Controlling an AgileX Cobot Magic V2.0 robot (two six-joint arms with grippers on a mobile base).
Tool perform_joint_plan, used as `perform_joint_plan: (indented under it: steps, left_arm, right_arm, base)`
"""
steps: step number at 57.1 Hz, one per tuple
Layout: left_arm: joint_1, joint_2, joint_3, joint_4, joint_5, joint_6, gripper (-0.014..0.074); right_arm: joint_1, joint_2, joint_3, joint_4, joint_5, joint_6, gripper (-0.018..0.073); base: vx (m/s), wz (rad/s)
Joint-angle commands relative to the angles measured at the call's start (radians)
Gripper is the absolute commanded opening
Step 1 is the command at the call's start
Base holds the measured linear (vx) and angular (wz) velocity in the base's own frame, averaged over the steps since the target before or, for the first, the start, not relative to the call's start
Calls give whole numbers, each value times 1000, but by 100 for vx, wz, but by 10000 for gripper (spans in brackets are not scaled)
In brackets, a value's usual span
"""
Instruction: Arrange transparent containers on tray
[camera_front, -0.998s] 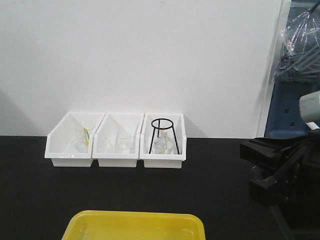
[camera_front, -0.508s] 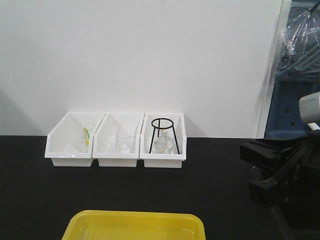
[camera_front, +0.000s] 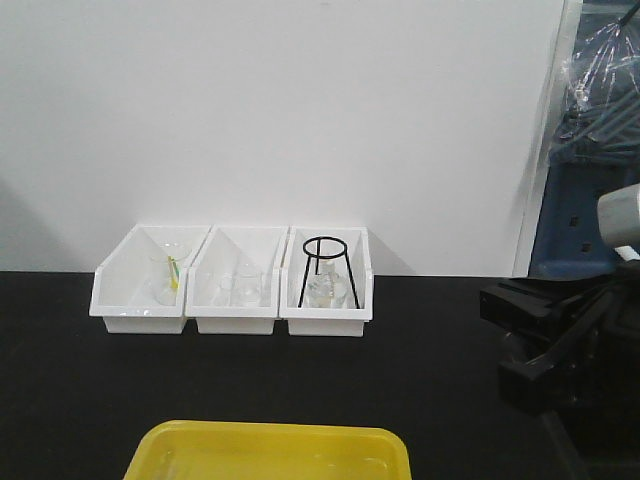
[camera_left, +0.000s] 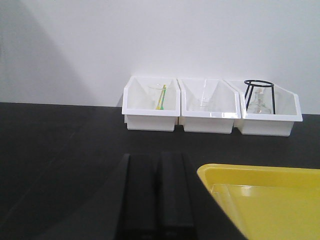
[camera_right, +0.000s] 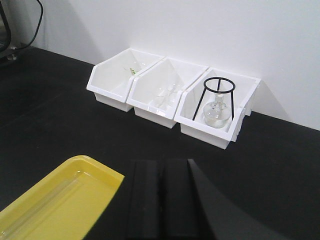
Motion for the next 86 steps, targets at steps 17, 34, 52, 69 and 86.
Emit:
perform_joint_plan:
  steps: [17, 34, 52, 69, 86]
  left_arm:
    - [0, -14, 31, -9, -90, -7, 58]
    - [0, -14, 31, -9, -90, -7, 58]
    - [0, -15, 31, -9, -89, -7, 58]
    - [0, -13, 30, -9, -89, -7, 58]
    - [0, -13, 30, -9, -89, -7, 58]
  right_arm:
    - [-32, -100, 21, -185, -51, 38, -13]
    - [-378, -643, 501, -282, -66, 175, -13]
    - [-451, -986, 878, -276, -126, 199, -11]
    - [-451, -986, 994, -256, -311, 204, -11]
    - [-451, -986, 994, -256, -303, 204, -11]
  base:
    - [0, 0]
    - [0, 0]
    - [0, 0]
    - [0, 0]
    - [0, 0]
